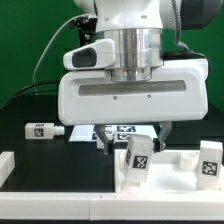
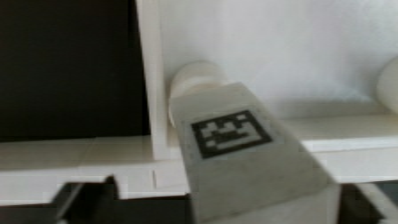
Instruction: Assemble square table
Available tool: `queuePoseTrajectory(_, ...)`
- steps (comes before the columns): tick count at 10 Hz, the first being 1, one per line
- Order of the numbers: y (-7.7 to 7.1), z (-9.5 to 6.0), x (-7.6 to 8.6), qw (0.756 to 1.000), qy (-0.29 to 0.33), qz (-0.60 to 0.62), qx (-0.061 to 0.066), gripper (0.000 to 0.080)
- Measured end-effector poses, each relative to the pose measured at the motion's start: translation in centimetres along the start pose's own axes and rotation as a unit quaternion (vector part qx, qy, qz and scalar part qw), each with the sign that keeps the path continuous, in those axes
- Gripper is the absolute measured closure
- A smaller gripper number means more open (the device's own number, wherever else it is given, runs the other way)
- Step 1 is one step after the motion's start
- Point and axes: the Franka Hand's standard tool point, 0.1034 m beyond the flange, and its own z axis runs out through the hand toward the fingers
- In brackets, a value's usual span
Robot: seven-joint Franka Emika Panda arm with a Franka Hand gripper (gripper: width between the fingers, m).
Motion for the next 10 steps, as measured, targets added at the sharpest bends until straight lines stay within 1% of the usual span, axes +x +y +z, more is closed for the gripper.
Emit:
queuePoseTrajectory(1, -0.02, 0.02, -0.01, 1.000, 0.000, 0.015, 0.001, 0.0412)
queuePoseTrajectory(2, -0.03, 0.02, -0.01, 0.999, 0.000, 0.045, 0.001, 0.0518)
queuePoseTrajectory(4, 0.03, 0.06, 0.06, 0.991, 0.004, 0.134, 0.001, 0.0517)
queuePoseTrajectory(5, 0.10, 0.05, 0.03, 0.980, 0.012, 0.196, -0.001, 0.0517)
queuePoseTrajectory(6, 0.24, 0.06, -0.05, 0.956, 0.017, 0.293, -0.002, 0.0517)
queuePoseTrajectory(7, 0.36, 0.06, -0.15, 0.921, 0.018, 0.390, 0.000, 0.0517)
queuePoseTrajectory(8, 0.38, 0.06, -0.30, 0.881, 0.012, 0.474, 0.005, 0.0517)
queuePoseTrajectory(9, 0.28, 0.09, -0.43, 0.838, 0.000, 0.545, 0.015, 0.0517)
queuePoseTrajectory(10, 0.16, 0.14, -0.53, 0.808, -0.002, 0.589, 0.017, 0.0515)
